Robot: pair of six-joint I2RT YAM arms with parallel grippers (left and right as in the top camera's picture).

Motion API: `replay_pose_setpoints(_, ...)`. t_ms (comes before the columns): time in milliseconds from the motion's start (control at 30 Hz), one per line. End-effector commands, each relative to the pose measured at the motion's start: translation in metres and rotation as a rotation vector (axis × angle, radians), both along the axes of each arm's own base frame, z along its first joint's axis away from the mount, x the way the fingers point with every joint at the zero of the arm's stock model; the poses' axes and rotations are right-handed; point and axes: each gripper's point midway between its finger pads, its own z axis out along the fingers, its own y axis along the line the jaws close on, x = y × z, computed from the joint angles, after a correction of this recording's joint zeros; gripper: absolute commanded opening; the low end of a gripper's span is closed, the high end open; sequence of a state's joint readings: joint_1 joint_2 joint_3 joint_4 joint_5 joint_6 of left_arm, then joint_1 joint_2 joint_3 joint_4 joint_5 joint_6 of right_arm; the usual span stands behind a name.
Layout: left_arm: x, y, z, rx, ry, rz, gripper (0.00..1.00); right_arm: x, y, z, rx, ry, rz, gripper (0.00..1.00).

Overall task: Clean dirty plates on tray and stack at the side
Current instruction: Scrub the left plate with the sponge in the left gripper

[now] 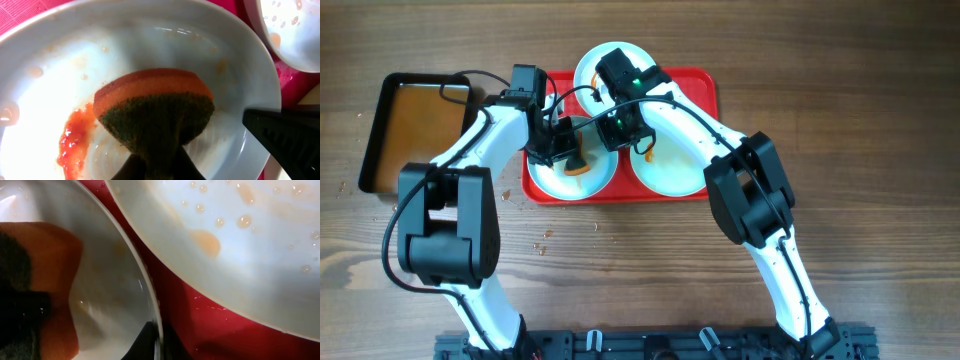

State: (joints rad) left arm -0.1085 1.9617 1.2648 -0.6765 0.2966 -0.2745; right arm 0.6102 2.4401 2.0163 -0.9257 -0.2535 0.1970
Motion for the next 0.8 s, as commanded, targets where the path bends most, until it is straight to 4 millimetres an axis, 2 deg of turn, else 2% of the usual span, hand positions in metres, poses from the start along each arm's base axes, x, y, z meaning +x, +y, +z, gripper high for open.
replay_pose_setpoints(0,0.002,0.0,0.01,0.0,-0.024,-0.002,0.08,-0.007,-0.014,-0.022,-0.073,0.024,0.005,0.08)
replay_pose_setpoints(67,0.002,0.0,0.011,-0.001,-0.027,-0.002,0.04,-0.007,-0.014,-0.022,-0.073,0.024,0.005,0.08)
replay_pose_setpoints(333,0.006,-0.001,0.019,-0.006,-0.057,-0.002,0.04,-0.006,-0.013,-0.022,-0.071,0.021,0.005,0.08)
replay_pose_setpoints(467,0.005,-0.016,0.023,-0.083,-0.056,-0.015,0.04,-0.006,-0.013,-0.022,-0.071,0.021,0.004,0.08)
replay_pose_setpoints(600,0.003,-0.019,0.011,-0.103,-0.05,0.04,0.04,-0.006,-0.013,-0.022,-0.071,0.022,0.002,0.08)
replay_pose_setpoints(767,-0.007,-0.031,-0.003,-0.154,-0.064,0.005,0.04,-0.006,-0.013,-0.022,-0.071,0.022,0.003,0.08)
